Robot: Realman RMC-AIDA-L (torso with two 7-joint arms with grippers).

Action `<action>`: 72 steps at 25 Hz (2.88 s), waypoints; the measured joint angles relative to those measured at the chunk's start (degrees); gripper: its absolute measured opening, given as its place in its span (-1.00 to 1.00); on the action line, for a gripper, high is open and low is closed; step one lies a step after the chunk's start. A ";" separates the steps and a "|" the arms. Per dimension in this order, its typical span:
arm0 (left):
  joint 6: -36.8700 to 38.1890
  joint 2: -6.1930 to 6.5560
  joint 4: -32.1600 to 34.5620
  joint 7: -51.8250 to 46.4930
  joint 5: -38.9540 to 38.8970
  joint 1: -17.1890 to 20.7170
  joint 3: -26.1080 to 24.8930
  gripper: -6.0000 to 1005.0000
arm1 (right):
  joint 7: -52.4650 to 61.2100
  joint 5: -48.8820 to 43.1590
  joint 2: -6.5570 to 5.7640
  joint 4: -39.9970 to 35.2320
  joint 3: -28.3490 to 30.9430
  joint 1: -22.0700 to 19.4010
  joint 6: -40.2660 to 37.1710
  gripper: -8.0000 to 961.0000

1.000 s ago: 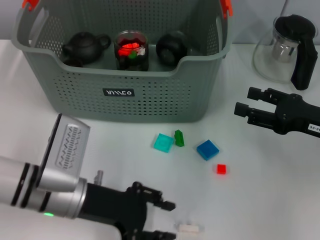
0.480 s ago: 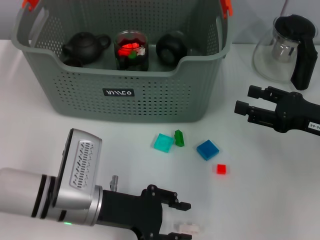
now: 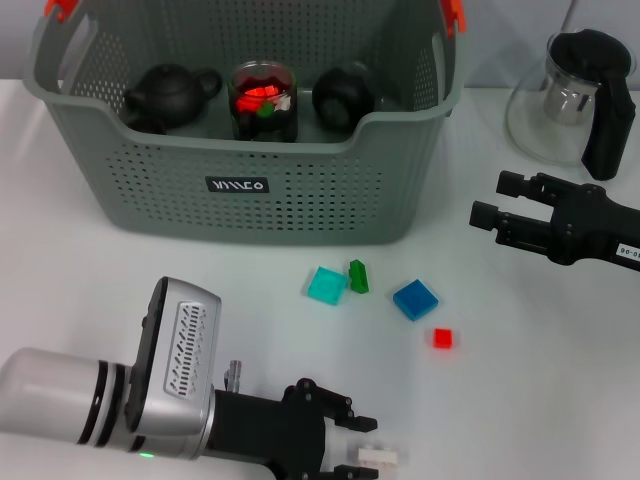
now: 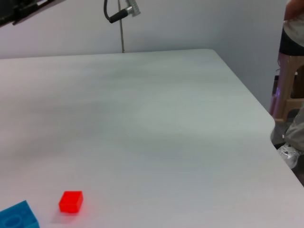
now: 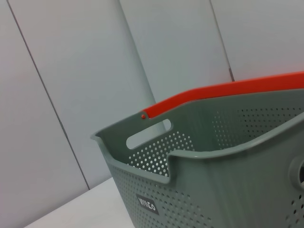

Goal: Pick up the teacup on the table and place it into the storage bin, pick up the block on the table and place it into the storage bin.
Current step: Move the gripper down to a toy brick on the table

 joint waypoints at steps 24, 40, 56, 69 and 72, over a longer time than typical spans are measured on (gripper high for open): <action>-0.18 0.00 0.07 -0.74 -1.63 -0.55 1.89 -0.67 | 0.07 -0.01 0.00 0.00 0.07 0.10 0.04 0.68; 0.35 0.00 0.01 -0.65 -2.10 -0.16 2.00 -0.36 | 0.17 0.08 -0.12 0.00 0.06 0.11 0.04 0.68; -2.63 0.00 -0.20 -0.71 -2.63 -0.63 4.21 -0.04 | 0.22 0.01 -0.17 0.00 0.06 0.69 0.44 0.68; -1.34 0.15 0.71 -2.89 -3.03 -1.21 4.37 -0.72 | 0.99 -0.01 -0.32 -0.03 0.06 0.84 0.60 0.68; -1.16 0.17 0.76 -2.90 -3.08 -1.23 4.30 -0.86 | 0.99 -0.01 -0.34 -0.04 0.06 0.90 0.75 0.68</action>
